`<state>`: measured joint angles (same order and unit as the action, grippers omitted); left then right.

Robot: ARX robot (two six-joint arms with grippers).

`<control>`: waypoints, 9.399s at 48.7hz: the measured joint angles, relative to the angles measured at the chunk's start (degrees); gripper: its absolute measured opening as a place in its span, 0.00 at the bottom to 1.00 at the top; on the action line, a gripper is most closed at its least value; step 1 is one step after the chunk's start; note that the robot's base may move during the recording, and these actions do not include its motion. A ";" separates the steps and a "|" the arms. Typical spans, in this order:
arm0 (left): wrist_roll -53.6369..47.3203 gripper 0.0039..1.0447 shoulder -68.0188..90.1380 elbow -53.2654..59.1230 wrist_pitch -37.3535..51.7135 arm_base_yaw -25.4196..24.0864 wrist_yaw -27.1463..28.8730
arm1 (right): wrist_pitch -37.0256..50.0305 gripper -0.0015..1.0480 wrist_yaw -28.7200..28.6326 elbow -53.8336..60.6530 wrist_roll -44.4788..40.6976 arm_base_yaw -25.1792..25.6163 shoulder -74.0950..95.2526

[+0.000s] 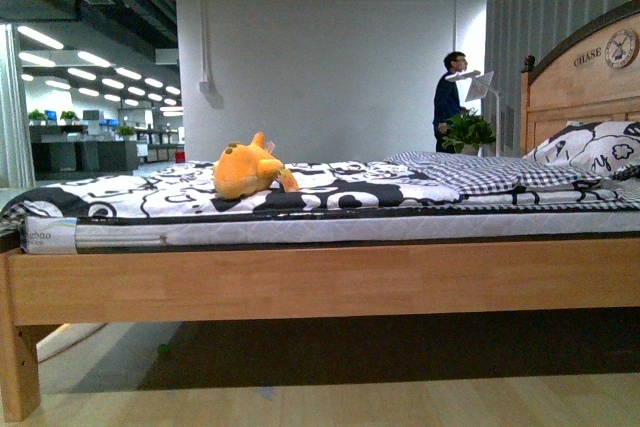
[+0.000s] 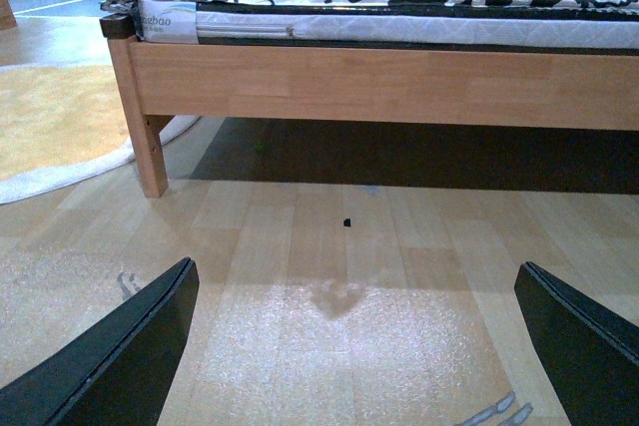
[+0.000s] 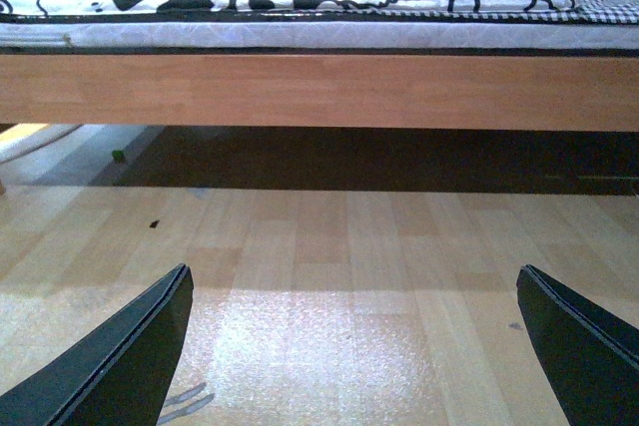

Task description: Put away toys

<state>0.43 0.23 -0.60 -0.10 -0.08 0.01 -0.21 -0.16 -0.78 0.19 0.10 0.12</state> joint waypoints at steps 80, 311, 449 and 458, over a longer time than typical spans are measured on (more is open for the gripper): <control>0.00 0.94 0.00 0.00 0.00 0.00 0.00 | 0.00 0.94 0.00 0.00 0.02 0.00 0.00; 0.00 0.94 -0.11 0.00 -0.02 0.02 0.02 | 28.09 0.29 15.89 -69.55 -5.81 -16.44 102.79; 0.00 0.94 -0.11 0.00 -0.02 0.02 0.26 | 9.40 0.07 -6.88 0.09 6.05 -6.75 0.90; 0.00 0.94 -0.11 0.00 -0.02 0.02 0.22 | 9.40 0.07 -6.84 0.09 6.05 -6.80 0.90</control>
<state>0.43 0.12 -0.60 -0.12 -0.05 0.23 9.19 -7.01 -0.69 6.24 -6.70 1.02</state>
